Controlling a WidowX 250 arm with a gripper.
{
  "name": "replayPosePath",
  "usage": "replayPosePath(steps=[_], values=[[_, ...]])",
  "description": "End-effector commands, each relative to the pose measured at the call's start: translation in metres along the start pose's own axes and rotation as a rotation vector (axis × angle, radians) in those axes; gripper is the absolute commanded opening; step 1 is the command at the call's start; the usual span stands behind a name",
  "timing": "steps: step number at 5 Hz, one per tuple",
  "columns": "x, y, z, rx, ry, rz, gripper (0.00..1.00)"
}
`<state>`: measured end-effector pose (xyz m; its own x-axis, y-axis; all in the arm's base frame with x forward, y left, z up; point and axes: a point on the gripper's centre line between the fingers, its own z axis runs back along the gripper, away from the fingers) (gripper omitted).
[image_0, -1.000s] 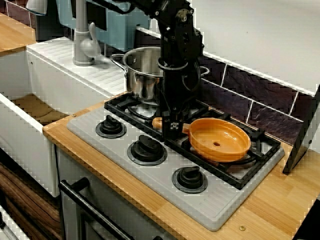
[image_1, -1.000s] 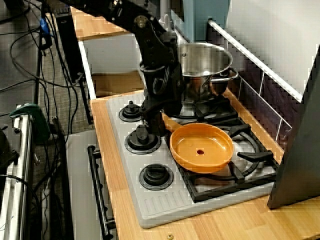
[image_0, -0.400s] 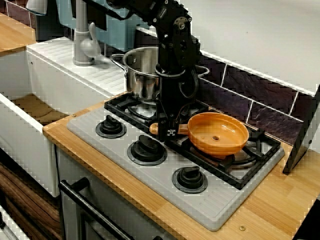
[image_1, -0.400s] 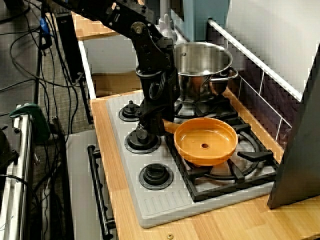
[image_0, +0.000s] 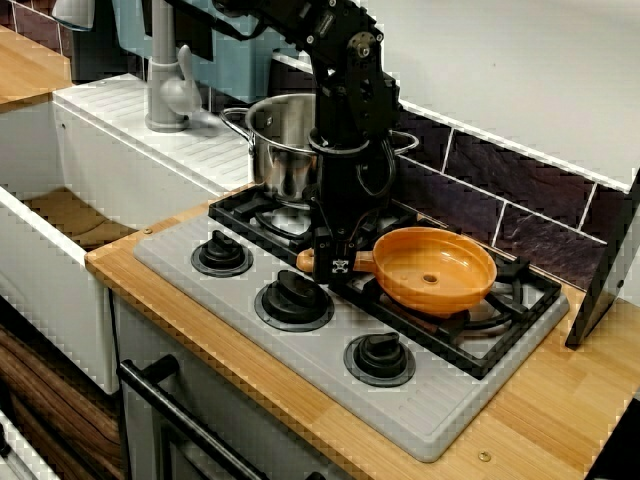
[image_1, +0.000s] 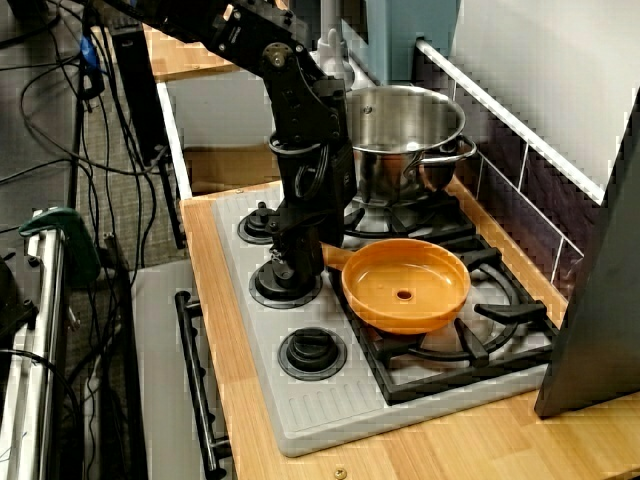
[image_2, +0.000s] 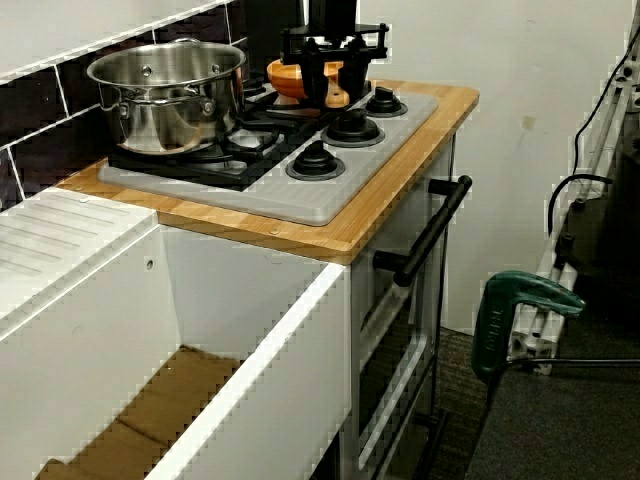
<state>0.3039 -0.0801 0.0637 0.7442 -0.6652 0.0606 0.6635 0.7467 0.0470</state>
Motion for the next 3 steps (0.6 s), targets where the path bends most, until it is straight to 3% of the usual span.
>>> replayPosePath(steps=[1, 2, 3], values=[[0.008, 0.001, 0.086, -0.099, -0.135, -0.003, 0.0], [0.01, 0.006, 0.11, -0.168, -0.161, 0.023, 0.0], [0.005, 0.018, 0.117, -0.214, -0.158, 0.068, 0.0]])
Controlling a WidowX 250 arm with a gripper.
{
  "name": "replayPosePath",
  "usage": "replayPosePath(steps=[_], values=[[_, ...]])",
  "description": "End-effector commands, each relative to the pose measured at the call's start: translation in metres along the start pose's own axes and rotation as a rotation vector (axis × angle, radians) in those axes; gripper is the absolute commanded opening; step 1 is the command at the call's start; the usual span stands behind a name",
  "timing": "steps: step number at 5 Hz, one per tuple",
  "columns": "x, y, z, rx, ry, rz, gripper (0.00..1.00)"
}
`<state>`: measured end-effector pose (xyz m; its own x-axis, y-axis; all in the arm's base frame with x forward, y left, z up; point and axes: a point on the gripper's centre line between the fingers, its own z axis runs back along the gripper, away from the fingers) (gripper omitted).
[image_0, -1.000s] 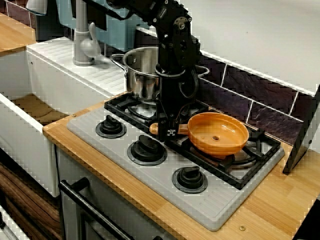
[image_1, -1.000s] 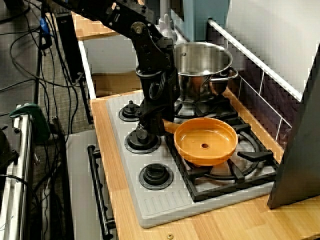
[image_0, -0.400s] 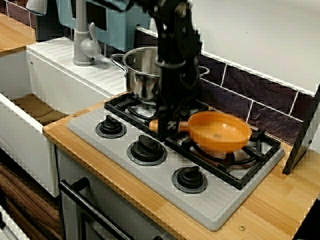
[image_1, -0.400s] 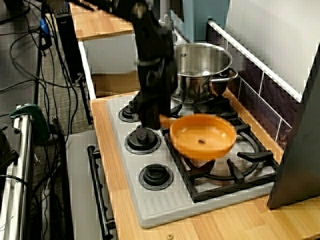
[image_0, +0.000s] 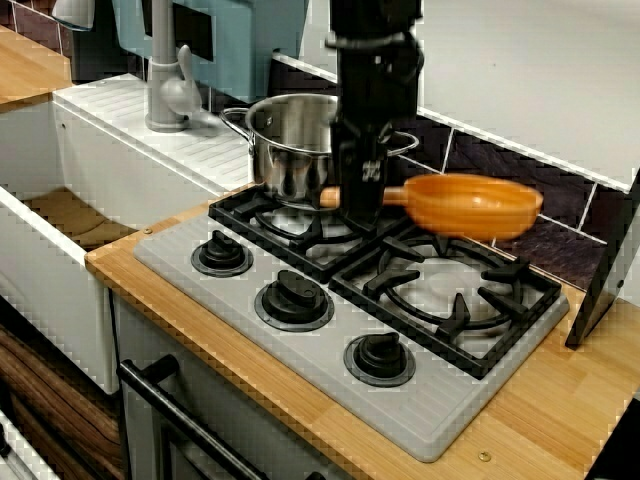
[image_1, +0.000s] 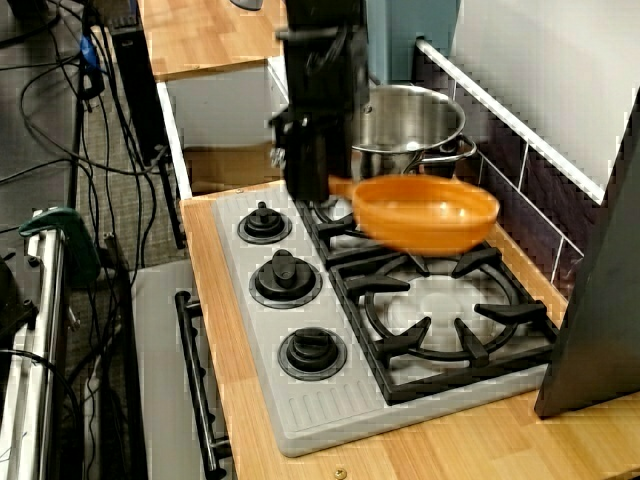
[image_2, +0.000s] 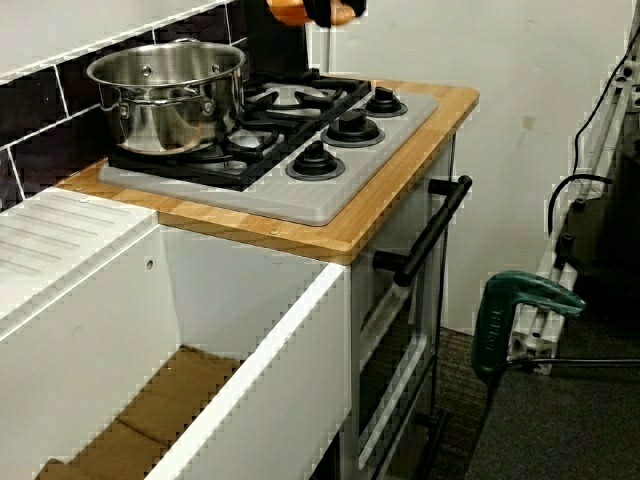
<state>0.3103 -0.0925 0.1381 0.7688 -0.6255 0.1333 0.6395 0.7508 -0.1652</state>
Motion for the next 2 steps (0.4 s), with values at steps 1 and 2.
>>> replayPosePath(steps=[1, 2], values=[[-0.0139, 0.0242, 0.0472, -0.036, -0.07, 0.072, 0.0], [-0.0175, 0.0316, 0.0529, -0.05, -0.065, 0.113, 0.0]])
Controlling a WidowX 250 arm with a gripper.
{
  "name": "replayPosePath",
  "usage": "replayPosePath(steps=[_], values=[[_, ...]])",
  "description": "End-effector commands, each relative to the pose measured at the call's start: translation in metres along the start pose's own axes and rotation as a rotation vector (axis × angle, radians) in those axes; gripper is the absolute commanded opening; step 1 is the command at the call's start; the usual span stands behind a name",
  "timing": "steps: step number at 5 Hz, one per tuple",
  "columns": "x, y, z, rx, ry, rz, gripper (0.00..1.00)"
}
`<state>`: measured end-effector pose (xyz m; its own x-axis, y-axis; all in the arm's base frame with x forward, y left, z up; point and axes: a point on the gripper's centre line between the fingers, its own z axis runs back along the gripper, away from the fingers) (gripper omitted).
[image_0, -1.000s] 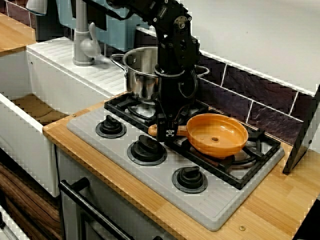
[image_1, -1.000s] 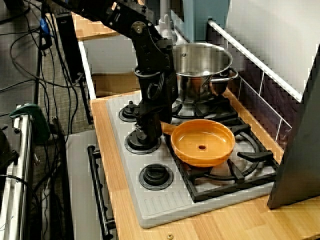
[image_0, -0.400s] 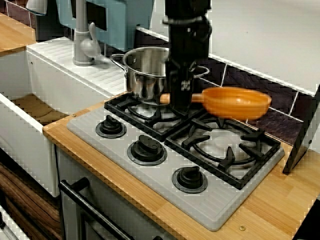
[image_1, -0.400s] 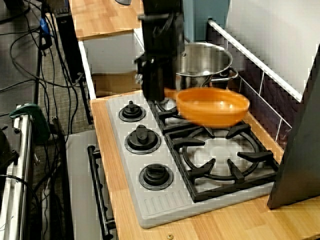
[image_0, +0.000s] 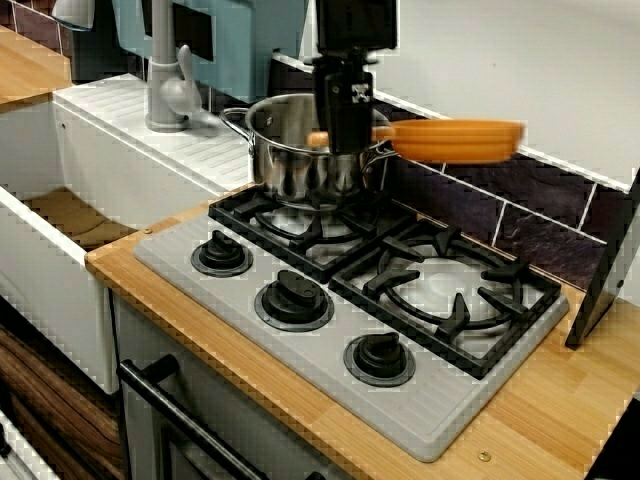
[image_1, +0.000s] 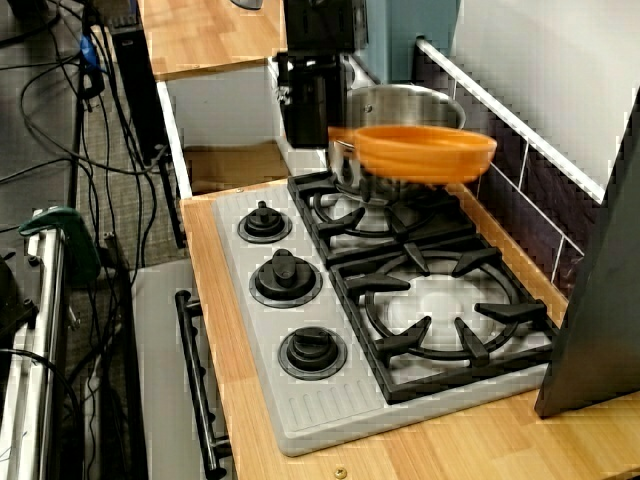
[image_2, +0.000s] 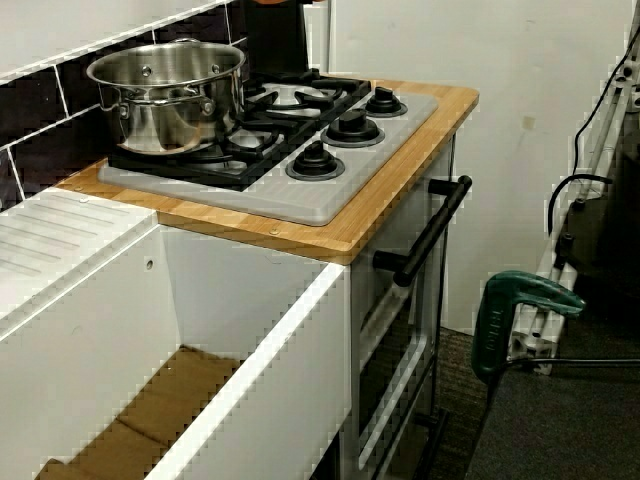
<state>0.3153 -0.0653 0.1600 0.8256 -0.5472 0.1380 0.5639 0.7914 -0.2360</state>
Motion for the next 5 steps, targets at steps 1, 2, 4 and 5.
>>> replayPosePath(steps=[1, 2, 4, 5], values=[[-0.01, 0.016, 0.033, -0.008, -0.028, 0.056, 0.0], [-0.017, 0.026, 0.035, -0.042, -0.009, 0.086, 0.0], [-0.041, 0.041, 0.05, -0.084, 0.005, 0.137, 0.0], [-0.05, 0.047, 0.055, -0.097, 0.004, 0.154, 0.0]])
